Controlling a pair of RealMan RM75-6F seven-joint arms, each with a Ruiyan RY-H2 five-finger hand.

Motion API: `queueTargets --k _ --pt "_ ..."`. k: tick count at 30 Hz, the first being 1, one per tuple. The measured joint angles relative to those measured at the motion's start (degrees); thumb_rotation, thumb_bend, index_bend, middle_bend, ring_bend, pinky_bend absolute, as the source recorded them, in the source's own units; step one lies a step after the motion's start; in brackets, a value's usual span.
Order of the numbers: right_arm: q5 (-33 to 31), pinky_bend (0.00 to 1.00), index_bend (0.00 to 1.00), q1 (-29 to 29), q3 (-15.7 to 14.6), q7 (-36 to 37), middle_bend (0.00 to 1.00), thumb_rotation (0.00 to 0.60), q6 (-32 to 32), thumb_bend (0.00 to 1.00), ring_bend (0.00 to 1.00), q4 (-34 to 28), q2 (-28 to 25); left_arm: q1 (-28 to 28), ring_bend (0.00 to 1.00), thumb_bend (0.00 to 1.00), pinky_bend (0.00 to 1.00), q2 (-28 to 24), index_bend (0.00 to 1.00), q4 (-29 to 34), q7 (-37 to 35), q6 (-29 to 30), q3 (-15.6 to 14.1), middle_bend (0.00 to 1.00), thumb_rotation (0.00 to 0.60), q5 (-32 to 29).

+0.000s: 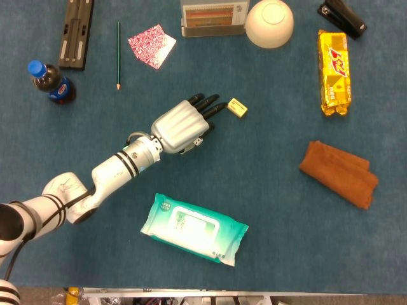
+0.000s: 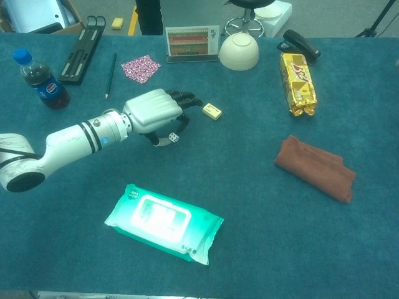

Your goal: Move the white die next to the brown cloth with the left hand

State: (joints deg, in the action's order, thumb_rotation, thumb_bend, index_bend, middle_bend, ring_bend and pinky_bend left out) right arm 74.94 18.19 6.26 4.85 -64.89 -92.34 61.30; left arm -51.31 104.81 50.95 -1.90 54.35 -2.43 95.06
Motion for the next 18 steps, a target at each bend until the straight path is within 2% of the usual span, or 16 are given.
queueTargets --k 18 --pt "0.28 0.39 0.38 -0.03 0.08 0.85 0.36 0.6 -0.06 0.01 0.28 0.8 1.0 3.05 0.01 0.26 0.18 -8.22 0.54 11.24 4.45 4.87 1.42 0.08 0.6 -1.68"
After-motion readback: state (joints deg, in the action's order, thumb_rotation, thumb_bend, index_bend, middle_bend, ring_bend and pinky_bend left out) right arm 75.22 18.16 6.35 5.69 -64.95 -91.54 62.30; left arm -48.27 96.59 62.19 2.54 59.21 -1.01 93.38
